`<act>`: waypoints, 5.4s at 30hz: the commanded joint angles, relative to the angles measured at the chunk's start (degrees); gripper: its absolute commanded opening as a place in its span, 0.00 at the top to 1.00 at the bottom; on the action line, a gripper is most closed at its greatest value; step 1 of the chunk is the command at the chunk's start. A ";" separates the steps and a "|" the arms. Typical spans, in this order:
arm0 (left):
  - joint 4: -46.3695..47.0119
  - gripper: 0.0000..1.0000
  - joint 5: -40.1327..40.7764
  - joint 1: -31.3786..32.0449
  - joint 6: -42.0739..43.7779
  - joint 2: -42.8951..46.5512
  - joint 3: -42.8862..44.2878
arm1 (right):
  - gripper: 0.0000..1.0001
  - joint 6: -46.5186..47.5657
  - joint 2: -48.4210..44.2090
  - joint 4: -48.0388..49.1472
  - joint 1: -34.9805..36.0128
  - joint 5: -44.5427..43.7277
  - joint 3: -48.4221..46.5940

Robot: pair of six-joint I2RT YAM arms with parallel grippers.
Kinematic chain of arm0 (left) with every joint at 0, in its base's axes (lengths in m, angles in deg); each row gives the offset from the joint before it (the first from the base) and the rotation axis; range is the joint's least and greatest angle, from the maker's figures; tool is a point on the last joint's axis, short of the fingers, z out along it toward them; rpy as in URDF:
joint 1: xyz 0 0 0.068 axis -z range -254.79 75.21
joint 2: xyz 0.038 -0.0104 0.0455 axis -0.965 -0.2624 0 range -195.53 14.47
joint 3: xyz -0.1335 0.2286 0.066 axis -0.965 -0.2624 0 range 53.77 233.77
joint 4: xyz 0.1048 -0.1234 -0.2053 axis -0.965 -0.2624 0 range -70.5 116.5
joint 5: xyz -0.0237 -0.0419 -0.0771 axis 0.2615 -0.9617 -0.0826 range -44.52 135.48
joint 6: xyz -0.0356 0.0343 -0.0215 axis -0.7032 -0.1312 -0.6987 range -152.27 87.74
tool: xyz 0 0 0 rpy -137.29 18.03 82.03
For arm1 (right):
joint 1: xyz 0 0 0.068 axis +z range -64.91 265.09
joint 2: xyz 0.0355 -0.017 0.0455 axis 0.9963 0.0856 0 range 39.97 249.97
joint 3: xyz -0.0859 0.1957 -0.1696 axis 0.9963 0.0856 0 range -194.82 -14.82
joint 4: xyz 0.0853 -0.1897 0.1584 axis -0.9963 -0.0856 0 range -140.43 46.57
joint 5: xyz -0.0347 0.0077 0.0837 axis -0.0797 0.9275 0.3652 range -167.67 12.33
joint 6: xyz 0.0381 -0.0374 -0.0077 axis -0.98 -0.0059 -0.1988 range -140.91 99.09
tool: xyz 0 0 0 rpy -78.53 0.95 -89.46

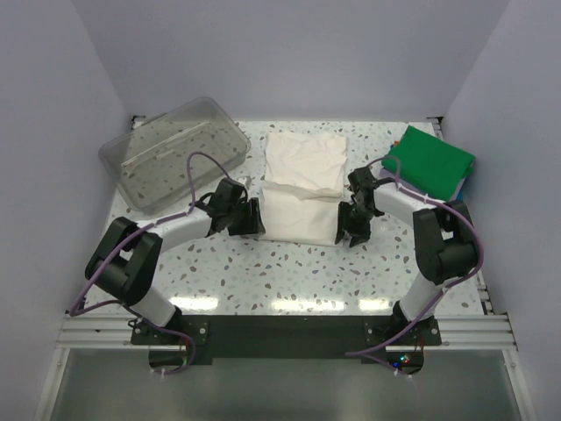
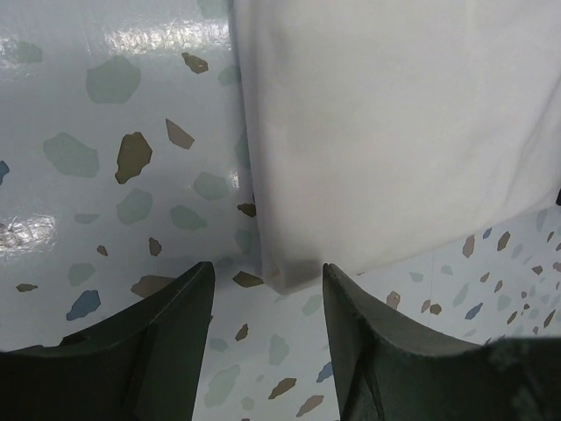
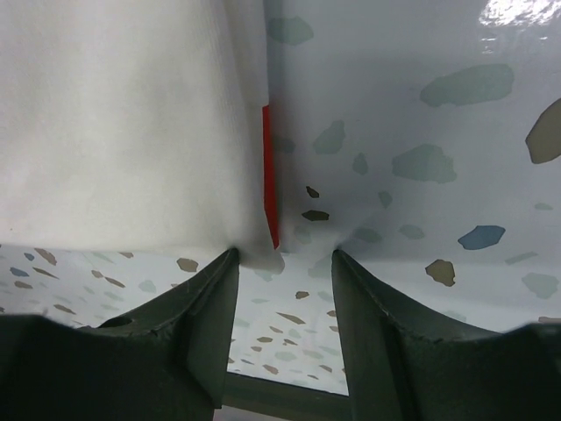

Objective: Fold and stack the t-shirts
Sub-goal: Fold the tshirt

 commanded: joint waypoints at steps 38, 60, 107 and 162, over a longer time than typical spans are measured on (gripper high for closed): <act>6.67 1.00 -3.27 1.90 -4.76 -4.38 -3.28 | 1.00 0.51 2.67 3.64 -0.19 6.70 1.13; -2.39 1.00 3.77 2.51 -4.06 5.46 -1.17 | 1.00 2.00 -5.41 -6.46 -0.19 1.42 -1.16; -20.85 1.00 0.69 7.70 -0.99 15.32 19.13 | 1.00 -4.85 -21.43 -20.27 2.63 -6.31 -19.61; -5.38 0.22 -12.94 -10.50 1.21 -23.28 47.61 | 0.01 6.22 31.78 -18.43 -6.25 0.27 -75.17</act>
